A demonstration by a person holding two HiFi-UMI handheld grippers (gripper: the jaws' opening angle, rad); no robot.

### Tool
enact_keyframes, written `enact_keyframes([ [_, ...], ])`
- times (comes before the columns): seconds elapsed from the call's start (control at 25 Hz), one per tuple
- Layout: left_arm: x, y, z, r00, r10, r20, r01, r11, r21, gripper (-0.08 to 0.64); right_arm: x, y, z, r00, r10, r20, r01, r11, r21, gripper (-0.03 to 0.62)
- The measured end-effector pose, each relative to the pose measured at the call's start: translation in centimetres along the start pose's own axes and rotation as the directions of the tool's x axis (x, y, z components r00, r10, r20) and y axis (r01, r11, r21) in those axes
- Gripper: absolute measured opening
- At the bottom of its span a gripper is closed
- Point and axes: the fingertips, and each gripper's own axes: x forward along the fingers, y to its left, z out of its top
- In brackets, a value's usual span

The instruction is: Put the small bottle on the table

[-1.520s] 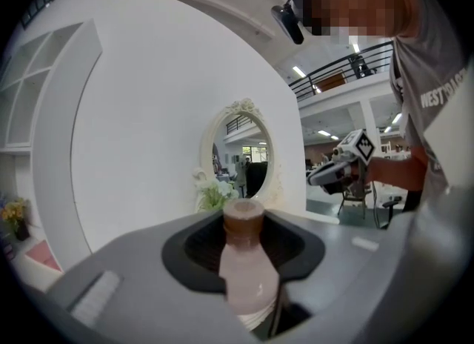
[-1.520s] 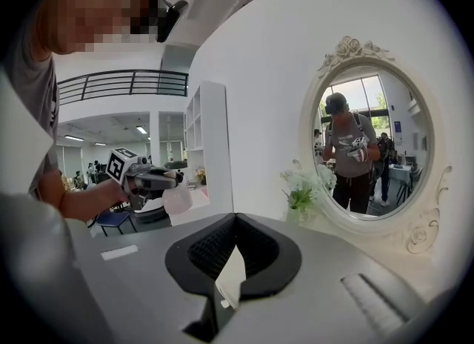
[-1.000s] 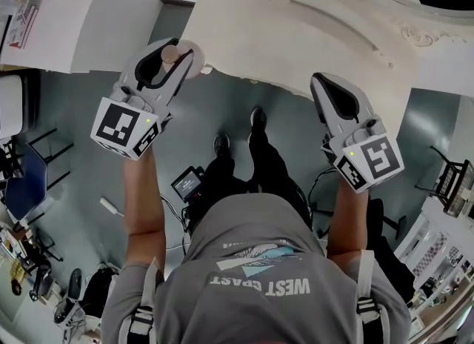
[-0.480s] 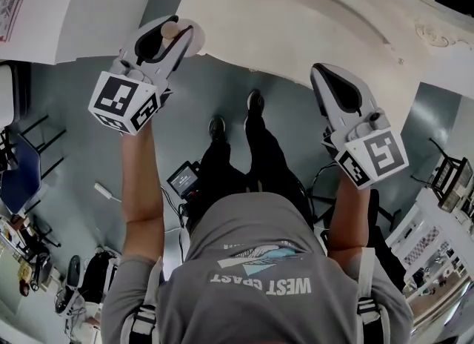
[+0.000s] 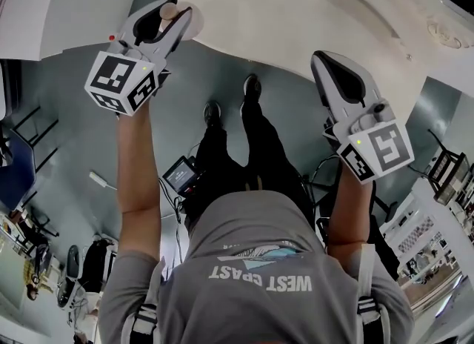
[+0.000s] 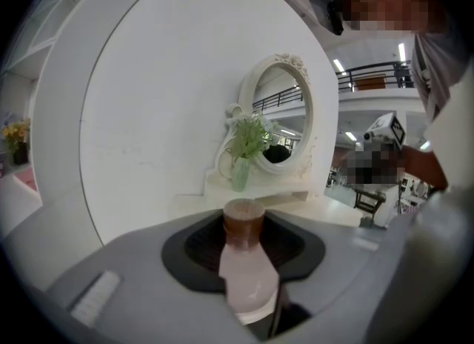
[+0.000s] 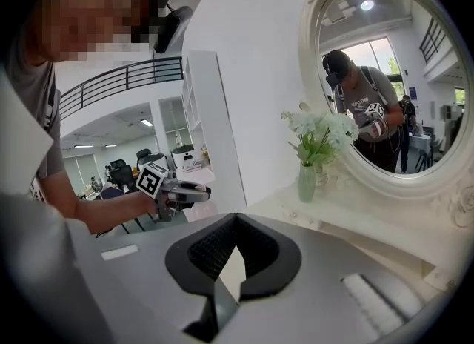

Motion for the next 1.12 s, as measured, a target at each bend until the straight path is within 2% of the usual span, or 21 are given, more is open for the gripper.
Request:
enact_keyframes([
  [0.44,3.0,2.3,-4.2,1.0,0.003,-0.03,-0.005,0.998,-0.055,0.127,2.1,-1.1,-2.7,0.998,0.009,-0.057,-0.008,1.0,0.02,0.003],
  [1.12,6.3,3.9,-7.8,0.999,0.0,-0.036,-0.003,0.996,-0.09,0.127,3.8,-1.8,-5.2,0.995,0.022,-0.102,-0.018,0.999,0.046,0.003],
])
